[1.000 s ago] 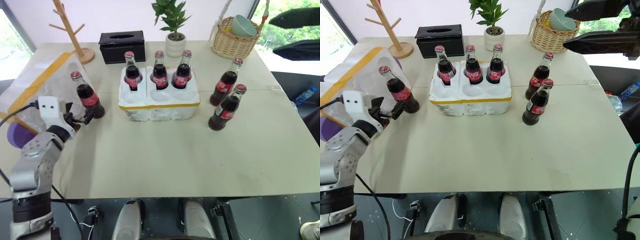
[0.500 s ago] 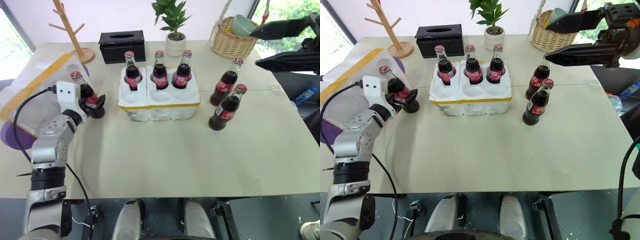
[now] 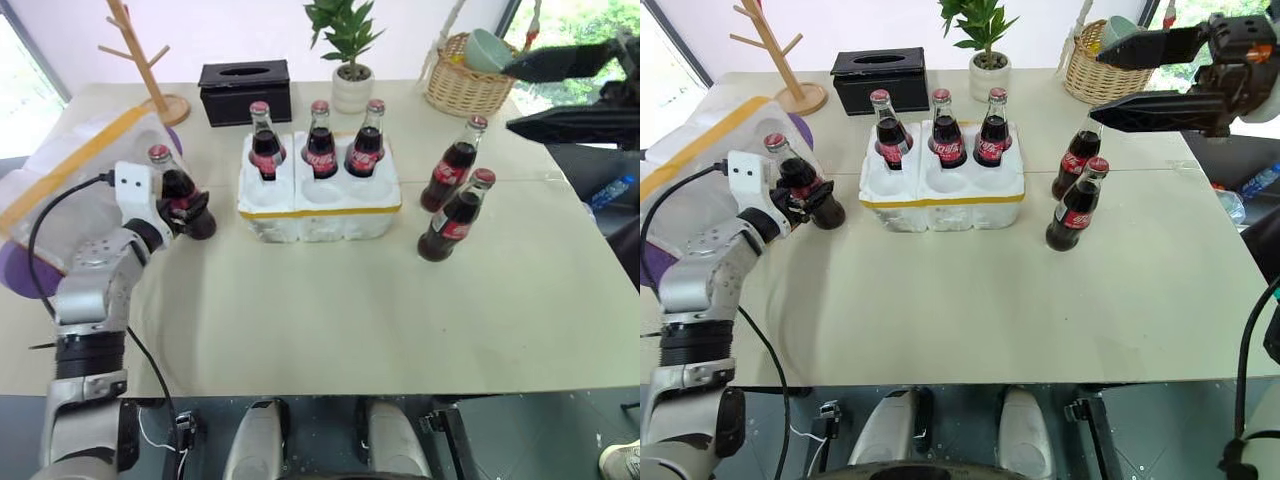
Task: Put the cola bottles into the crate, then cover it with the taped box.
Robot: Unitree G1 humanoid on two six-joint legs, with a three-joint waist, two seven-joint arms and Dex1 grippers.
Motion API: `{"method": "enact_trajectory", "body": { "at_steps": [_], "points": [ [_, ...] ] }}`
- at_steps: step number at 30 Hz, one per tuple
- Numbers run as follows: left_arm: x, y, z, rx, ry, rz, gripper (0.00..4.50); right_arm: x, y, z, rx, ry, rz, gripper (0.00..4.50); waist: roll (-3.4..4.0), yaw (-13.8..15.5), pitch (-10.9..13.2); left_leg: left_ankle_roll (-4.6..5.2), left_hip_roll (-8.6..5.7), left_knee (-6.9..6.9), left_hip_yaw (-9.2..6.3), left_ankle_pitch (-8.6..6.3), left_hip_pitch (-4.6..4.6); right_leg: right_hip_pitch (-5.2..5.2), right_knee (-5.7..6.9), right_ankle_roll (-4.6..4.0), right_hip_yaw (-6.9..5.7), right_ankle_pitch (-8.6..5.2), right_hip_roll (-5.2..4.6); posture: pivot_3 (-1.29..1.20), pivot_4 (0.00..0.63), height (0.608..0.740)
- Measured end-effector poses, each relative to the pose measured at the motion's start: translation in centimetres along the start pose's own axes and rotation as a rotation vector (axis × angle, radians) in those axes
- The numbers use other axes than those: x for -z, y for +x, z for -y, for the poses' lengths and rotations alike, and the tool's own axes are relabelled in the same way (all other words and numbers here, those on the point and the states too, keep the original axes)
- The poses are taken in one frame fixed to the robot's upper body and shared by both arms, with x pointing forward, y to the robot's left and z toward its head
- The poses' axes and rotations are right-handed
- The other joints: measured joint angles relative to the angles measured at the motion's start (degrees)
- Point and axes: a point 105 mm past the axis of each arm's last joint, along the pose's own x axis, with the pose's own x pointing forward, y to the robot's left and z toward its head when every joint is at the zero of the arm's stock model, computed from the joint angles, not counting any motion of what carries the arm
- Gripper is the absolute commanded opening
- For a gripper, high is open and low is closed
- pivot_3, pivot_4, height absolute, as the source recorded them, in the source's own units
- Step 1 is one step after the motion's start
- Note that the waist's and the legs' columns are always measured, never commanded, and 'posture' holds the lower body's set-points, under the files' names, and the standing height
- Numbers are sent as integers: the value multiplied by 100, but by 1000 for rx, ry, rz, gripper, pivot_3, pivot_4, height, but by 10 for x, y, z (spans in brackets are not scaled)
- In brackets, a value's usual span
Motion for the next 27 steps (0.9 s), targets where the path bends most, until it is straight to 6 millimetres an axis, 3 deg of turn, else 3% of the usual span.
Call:
{"method": "enact_trajectory", "body": {
  "at_steps": [7,11,15,20,25,27],
  "points": [
    [-82,-12,42,295,43,107,2696,7,1,-1,1,-2,-16,4500,-7,-5,5,0,-1,1,-1,0,0,0,-1,0,0,0,-1,0,150,736],
    [-108,1,72,403,76,176,2696,14,0,2,26,4,-22,4500,-7,56,5,0,-4,6,0,1,-1,2,-1,7,1,4,-1,0,150,736],
    [-94,24,91,455,99,119,2696,14,0,3,43,2,-20,4500,-7,71,5,0,-4,6,0,1,1,1,0,8,1,4,0,0,150,736],
    [-69,48,84,408,112,40,2696,14,-2,5,73,0,-13,4500,-7,42,5,0,-3,4,0,1,0,-2,0,8,2,4,0,0,150,736],
    [-66,58,88,418,150,42,2696,18,-2,5,88,11,-13,4500,-7,87,5,0,-4,8,1,1,0,-1,1,8,2,4,0,0,150,736],
    [-64,60,91,435,154,35,3785,21,-3,6,96,19,-17,4500,-7,106,5,0,-4,10,1,2,0,0,1,8,2,5,0,0,150,736]
  ]
}}
